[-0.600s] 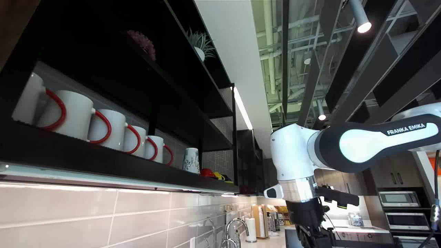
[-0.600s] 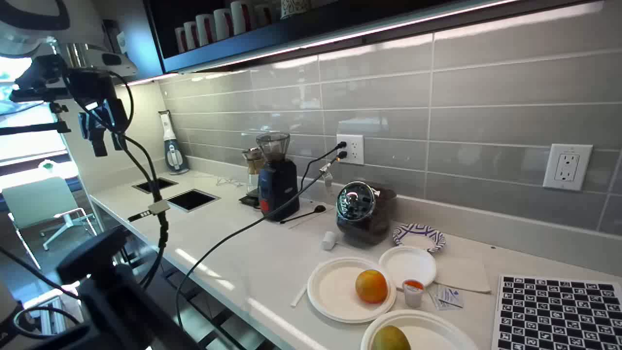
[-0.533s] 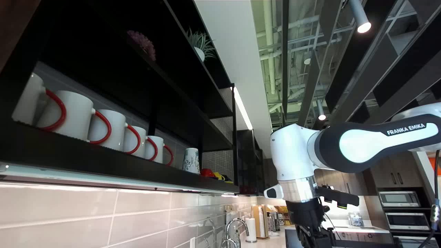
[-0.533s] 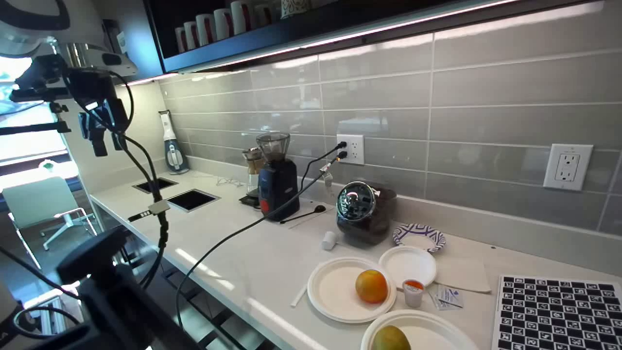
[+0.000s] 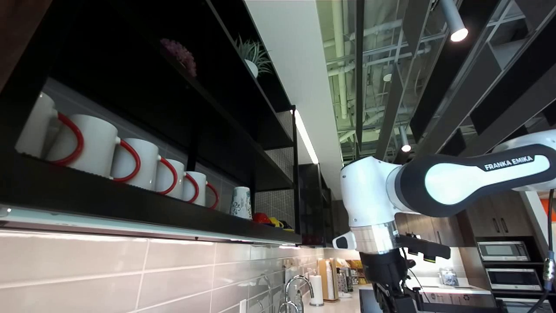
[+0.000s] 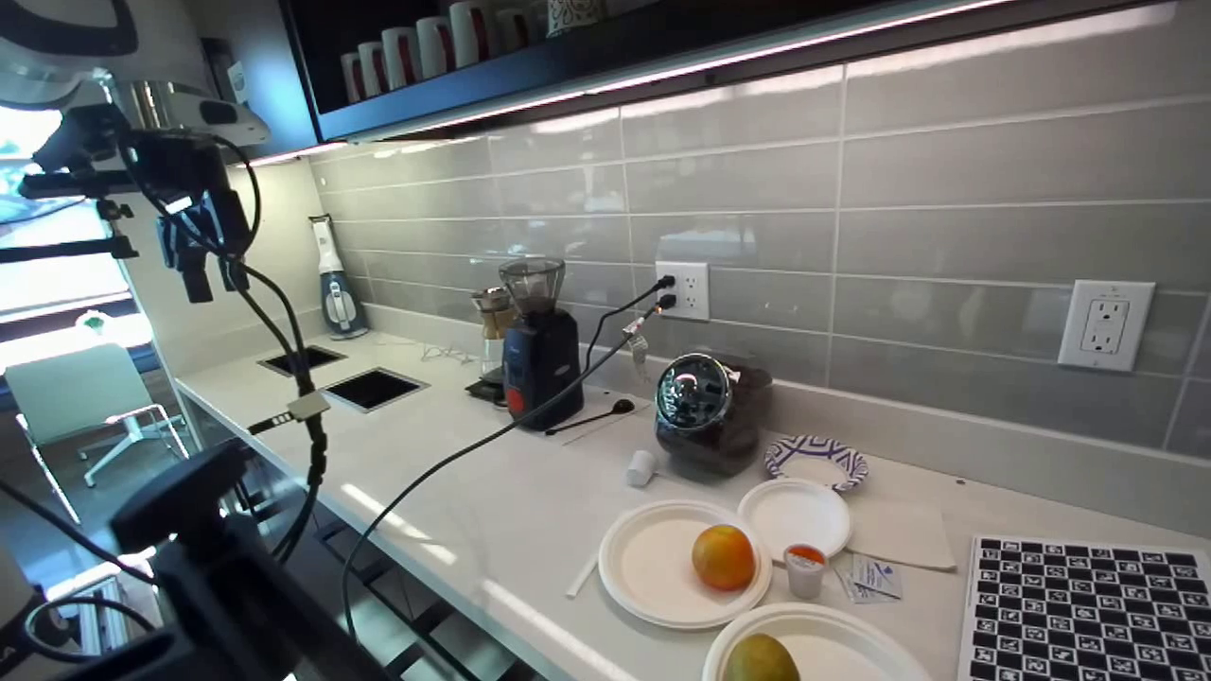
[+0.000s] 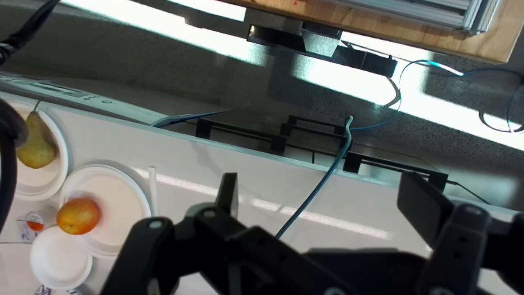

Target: Take the cup off the other cup

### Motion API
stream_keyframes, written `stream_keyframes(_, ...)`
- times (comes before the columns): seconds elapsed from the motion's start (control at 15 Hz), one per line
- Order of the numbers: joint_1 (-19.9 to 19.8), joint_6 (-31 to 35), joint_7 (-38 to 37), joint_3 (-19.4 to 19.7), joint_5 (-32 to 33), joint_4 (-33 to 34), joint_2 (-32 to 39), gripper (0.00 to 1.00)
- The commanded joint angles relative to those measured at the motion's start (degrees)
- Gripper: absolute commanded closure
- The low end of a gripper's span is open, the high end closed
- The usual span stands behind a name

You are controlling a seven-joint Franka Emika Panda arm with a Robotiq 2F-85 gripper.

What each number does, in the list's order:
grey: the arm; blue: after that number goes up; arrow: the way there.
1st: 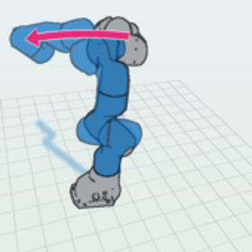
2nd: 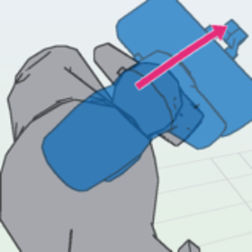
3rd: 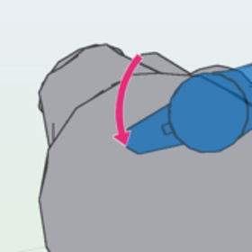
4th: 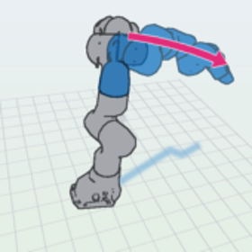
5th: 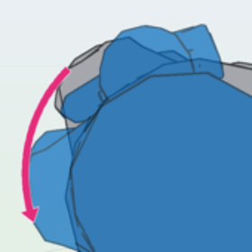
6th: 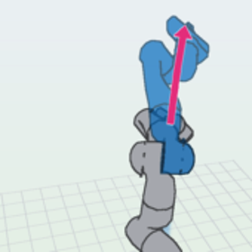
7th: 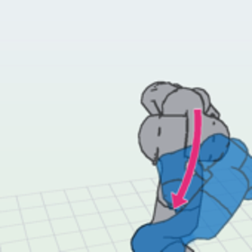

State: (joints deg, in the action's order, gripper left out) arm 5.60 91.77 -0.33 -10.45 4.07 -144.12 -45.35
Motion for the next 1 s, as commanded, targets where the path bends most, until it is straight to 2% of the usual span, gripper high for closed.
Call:
stream_keyframes(0.0,-3.37,1.52,-2.89,3.64,4.5,2.35,-2.13,0.0)
stream_keyframes(0.33,-7.52,9.73,-0.45,8.82,12.16,12.68,0.6,0.0)
stream_keyframes(0.53,-8.69,17.02,-0.62,9.7,14.41,20.94,5.04,0.0)
stream_keyframes(0.6,-8.98,17.25,-0.86,9.69,14.06,23.73,6.81,0.0)
stream_keyframes(0.67,-8.39,16.23,-0.78,9.73,12.83,17.37,1.64,0.0)
stream_keyframes(0.8,-8.66,16.75,-0.79,9.74,12.84,21.38,4.24,0.0)
stream_keyframes(0.93,-8.67,16.75,-0.8,9.74,12.85,22.68,5.83,0.0)
